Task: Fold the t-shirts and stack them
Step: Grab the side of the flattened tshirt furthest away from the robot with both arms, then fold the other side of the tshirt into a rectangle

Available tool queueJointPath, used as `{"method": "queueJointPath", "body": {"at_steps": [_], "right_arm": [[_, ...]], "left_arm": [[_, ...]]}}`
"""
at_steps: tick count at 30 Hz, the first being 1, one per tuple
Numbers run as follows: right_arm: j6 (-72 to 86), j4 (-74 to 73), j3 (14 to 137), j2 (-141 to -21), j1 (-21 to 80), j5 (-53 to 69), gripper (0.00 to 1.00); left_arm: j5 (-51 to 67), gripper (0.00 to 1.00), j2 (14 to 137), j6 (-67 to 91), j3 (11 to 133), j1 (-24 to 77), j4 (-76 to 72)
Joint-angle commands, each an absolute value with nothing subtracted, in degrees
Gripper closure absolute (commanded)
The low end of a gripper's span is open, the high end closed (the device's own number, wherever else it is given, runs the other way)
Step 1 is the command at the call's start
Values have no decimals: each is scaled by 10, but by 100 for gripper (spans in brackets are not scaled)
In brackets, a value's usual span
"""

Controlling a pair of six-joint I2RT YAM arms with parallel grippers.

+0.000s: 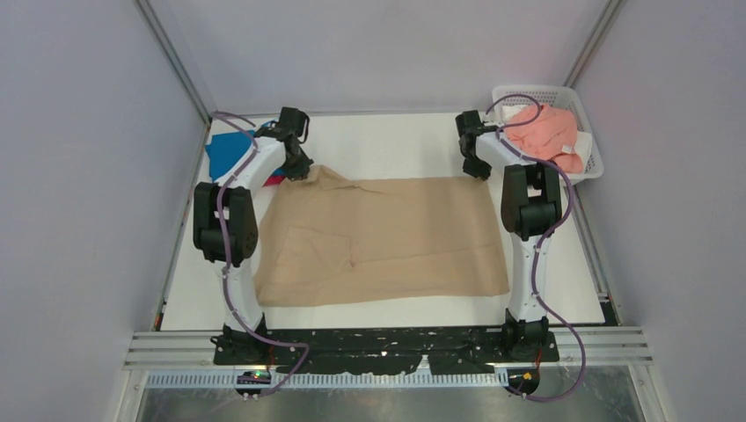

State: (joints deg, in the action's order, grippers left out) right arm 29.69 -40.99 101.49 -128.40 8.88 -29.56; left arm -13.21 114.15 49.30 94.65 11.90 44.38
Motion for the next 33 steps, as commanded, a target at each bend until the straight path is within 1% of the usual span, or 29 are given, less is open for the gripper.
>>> {"method": "queueJointPath", "body": {"at_steps": [1, 2, 3, 6, 8, 14, 20, 27, 33], "right_arm": [[314, -405, 1010, -1266, 88, -321, 69], [313, -399, 1010, -1266, 88, -322, 74], [310, -396, 1011, -1265, 88, -323, 76], [300, -383, 1018, -1261, 89, -318, 92], [291, -379, 1017, -1253, 91, -310, 94], [273, -347, 964, -1194, 108, -308, 95], [261, -329, 900, -1120, 115, -316, 95], [238, -313, 833, -1039, 125, -334, 95], [225, -303, 784, -984, 127, -340, 95]], "left_arm": [[-127, 100, 1103, 497, 935, 121, 426], [-126, 100, 1099, 496, 931, 121, 425], [-123, 100, 1096, 494, 929, 120, 422], [-116, 100, 1085, 488, 924, 121, 422], [-111, 100, 1074, 486, 916, 121, 422], [-103, 100, 1017, 478, 860, 121, 402], [-124, 100, 942, 481, 785, 123, 399], [-150, 100, 853, 485, 706, 129, 414], [-177, 100, 784, 485, 667, 135, 437]]}}
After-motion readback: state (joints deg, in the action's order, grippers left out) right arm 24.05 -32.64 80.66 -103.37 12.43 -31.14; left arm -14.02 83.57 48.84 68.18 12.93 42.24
